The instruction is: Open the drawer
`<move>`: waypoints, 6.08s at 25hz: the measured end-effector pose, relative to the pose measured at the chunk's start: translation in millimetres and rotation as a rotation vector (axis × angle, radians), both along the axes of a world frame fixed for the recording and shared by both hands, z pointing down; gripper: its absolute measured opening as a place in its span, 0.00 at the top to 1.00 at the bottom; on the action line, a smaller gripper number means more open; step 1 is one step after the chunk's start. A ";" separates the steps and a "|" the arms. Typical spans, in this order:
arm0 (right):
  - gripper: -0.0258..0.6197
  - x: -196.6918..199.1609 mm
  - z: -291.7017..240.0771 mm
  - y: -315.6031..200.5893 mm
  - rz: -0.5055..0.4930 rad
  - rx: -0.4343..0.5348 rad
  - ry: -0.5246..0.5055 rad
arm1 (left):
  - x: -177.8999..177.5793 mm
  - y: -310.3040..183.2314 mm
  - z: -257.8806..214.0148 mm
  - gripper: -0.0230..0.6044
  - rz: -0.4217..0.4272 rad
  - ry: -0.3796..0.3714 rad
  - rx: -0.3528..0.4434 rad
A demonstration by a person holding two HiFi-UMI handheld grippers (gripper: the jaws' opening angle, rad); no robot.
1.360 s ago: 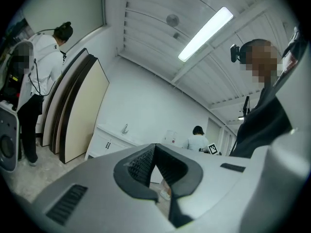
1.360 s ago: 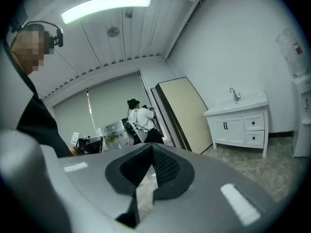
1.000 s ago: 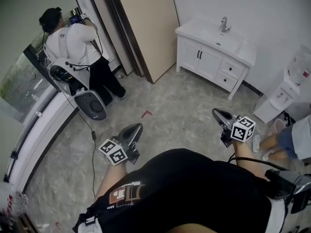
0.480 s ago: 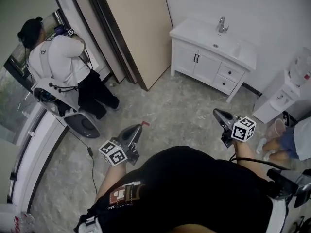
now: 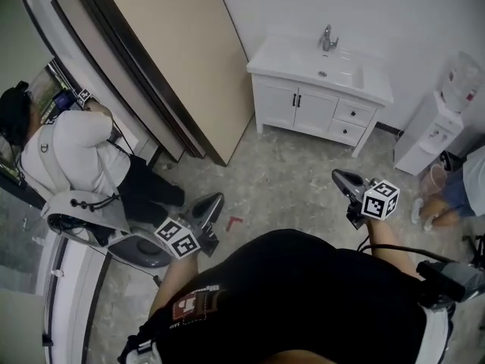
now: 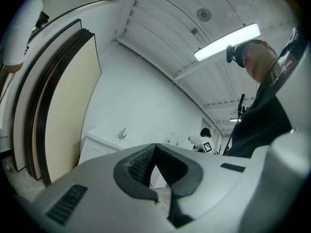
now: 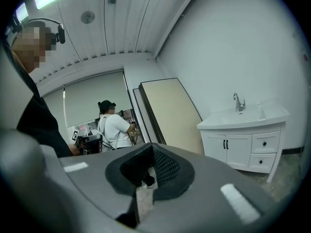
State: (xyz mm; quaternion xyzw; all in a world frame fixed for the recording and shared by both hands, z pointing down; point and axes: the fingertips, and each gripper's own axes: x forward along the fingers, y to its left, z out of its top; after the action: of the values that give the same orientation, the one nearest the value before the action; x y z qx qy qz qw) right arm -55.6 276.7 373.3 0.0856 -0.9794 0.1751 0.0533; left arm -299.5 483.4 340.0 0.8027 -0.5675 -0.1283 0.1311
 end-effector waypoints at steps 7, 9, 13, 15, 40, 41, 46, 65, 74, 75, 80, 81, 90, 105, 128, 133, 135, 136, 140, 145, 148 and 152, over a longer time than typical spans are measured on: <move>0.96 -34.4 13.0 -65.0 0.053 -0.032 0.016 | -49.6 -57.9 11.6 0.98 0.006 0.032 -0.027; 0.96 -47.0 16.9 -94.0 0.040 -0.042 0.007 | -57.9 -82.7 14.8 0.98 -0.004 0.033 -0.035; 0.96 -77.8 20.3 -164.5 -0.028 -0.038 -0.006 | -72.8 -144.2 12.6 0.98 -0.051 0.012 -0.025; 0.96 -92.9 15.9 -204.9 -0.053 -0.044 0.001 | -78.3 -177.2 5.8 0.98 -0.077 0.016 -0.018; 0.96 -161.1 14.9 -495.5 0.009 -0.051 -0.008 | -155.6 -482.5 6.3 0.98 -0.005 0.028 -0.041; 0.96 -162.1 13.8 -503.5 0.039 -0.052 -0.012 | -161.5 -496.3 3.4 0.98 0.022 0.028 -0.040; 0.96 -211.8 6.3 -544.7 0.170 -0.066 -0.021 | -233.0 -569.3 -6.8 0.98 0.159 0.018 -0.045; 0.96 -293.3 20.3 -687.2 0.370 -0.107 -0.005 | -337.8 -778.7 -4.5 0.98 0.375 0.014 -0.095; 0.96 -275.7 2.9 -829.8 0.243 -0.055 -0.037 | -292.9 -890.9 -25.0 0.98 0.274 -0.031 -0.089; 0.96 -273.2 0.4 -845.6 0.232 -0.049 -0.042 | -288.7 -903.5 -27.1 0.98 0.261 -0.030 -0.090; 0.96 -262.3 8.4 -900.5 0.202 -0.039 -0.039 | -258.3 -948.9 -22.6 0.98 0.266 -0.046 -0.139; 0.96 -259.0 9.3 -909.9 0.206 -0.047 -0.044 | -252.7 -957.3 -20.6 0.98 0.272 -0.048 -0.155; 0.96 -214.3 48.3 -927.0 0.350 -0.084 -0.019 | -225.1 -1021.6 12.1 0.98 0.424 -0.038 -0.178; 0.96 -279.0 22.8 -923.2 0.725 -0.098 0.109 | -299.8 -1130.2 21.4 0.98 0.837 0.035 -0.169; 0.96 -119.4 74.6 -869.3 0.833 -0.030 0.142 | -70.8 -1092.4 58.6 0.98 1.057 -0.088 -0.299; 0.96 -76.3 113.1 -840.8 0.898 -0.047 0.137 | -5.2 -1069.4 84.2 0.98 1.171 -0.150 -0.311; 0.96 -59.7 129.1 -827.7 0.936 -0.069 0.128 | 20.3 -1056.4 95.8 0.98 1.227 -0.182 -0.337; 0.96 -52.4 137.3 -821.2 0.956 -0.083 0.119 | 31.7 -1050.1 101.7 0.98 1.255 -0.198 -0.353; 0.96 -24.3 172.3 -798.8 1.041 -0.132 0.080 | 71.3 -1029.5 127.9 0.98 1.346 -0.257 -0.402; 0.96 13.1 217.2 -784.5 1.116 -0.150 0.071 | 120.0 -1004.4 164.2 0.98 1.446 -0.308 -0.435; 0.96 28.3 246.5 -777.5 1.164 -0.184 0.055 | 140.9 -987.8 183.7 0.98 1.494 -0.313 -0.485; 0.96 46.0 285.2 -772.6 1.198 -0.201 0.070 | 163.5 -962.5 212.7 0.98 1.559 -0.331 -0.533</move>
State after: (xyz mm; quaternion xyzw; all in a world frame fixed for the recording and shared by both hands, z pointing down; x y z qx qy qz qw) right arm -9.5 -495.9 658.5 0.6219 -0.7373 0.2634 -0.0144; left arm -136.0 -479.0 552.7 0.9156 0.1262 0.2567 0.2826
